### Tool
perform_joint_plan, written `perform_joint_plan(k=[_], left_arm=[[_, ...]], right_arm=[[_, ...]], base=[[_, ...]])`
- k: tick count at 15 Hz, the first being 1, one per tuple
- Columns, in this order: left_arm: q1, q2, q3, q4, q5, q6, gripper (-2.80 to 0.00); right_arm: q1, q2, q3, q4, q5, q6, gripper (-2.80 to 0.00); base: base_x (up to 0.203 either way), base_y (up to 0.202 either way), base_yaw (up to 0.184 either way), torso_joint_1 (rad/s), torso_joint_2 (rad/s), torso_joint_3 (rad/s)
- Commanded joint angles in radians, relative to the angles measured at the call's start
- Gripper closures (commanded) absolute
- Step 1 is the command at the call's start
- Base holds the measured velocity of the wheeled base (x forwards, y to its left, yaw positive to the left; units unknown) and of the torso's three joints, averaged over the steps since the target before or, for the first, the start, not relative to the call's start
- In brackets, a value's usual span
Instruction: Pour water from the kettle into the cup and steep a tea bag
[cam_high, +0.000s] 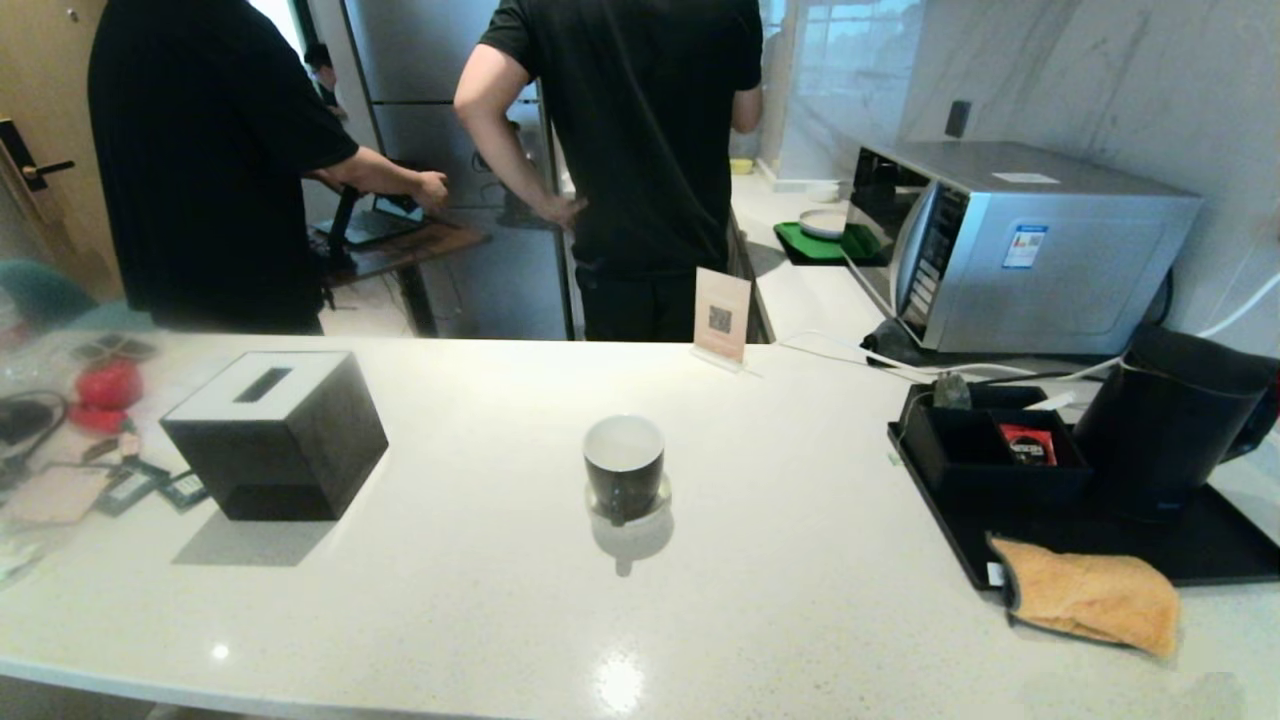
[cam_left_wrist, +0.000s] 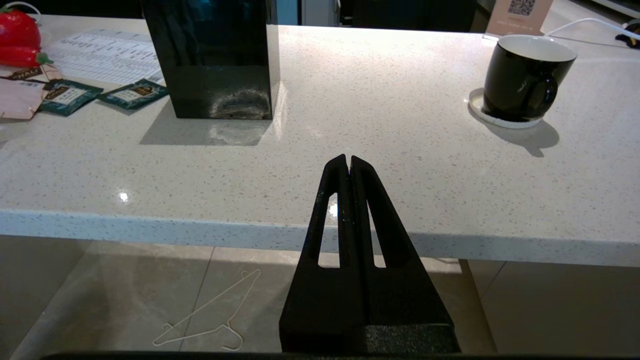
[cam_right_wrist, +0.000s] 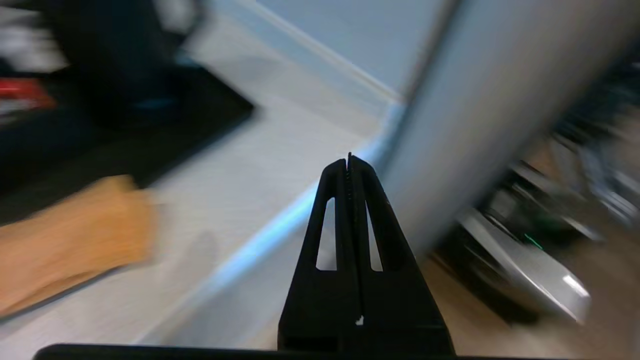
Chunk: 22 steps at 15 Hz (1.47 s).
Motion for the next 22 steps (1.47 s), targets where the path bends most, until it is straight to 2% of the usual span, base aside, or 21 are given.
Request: perform_joint_plan(k=[1,7,8,10,16,20,22], left_arm=[[0.000,0.001,0.000,0.000,0.001,-0.001,0.00],[0.000,0.001,0.000,0.000,0.001,-0.001,0.00],[0.000,0.001,0.000,0.000,0.000,-0.001,0.00],[0.000,0.001,0.000,0.000,0.000,-0.001,0.00],[0.000,0.001,0.000,0.000,0.000,-0.001,0.00],[0.000,0.001,0.000,0.000,0.000,-0.001,0.00],[0.000,0.001,0.000,0.000,0.000,-0.001,0.00]], right_arm=[[-0.062,0.156,-0.021,-0.011,-0.021,-0.006,0.00],[-0.089,0.417,-0.038,-0.149,-0.014,0.025,0.00],[-0.089,0.459,-0.037,-0.180,0.004,0.027,-2.80],[-0.090,0.537,-0.036,-0.239,0.040,0.031,-2.80],[-0.097,0.761,-0.051,-0.452,0.048,0.023,-2.80],[-0.130,0.912,-0.134,-0.544,0.053,0.023,-2.80],[-0.149,0.968,-0.169,-0.579,0.090,0.022,-2.80]], base=[[0.000,0.000,0.000,0.000,0.00,0.000],[0.000,0.000,0.000,0.000,0.00,0.000],[0.000,0.000,0.000,0.000,0.00,0.000],[0.000,0.000,0.000,0.000,0.00,0.000],[0.000,0.000,0.000,0.000,0.00,0.000],[0.000,0.000,0.000,0.000,0.00,0.000],[0.000,0.000,0.000,0.000,0.00,0.000]])
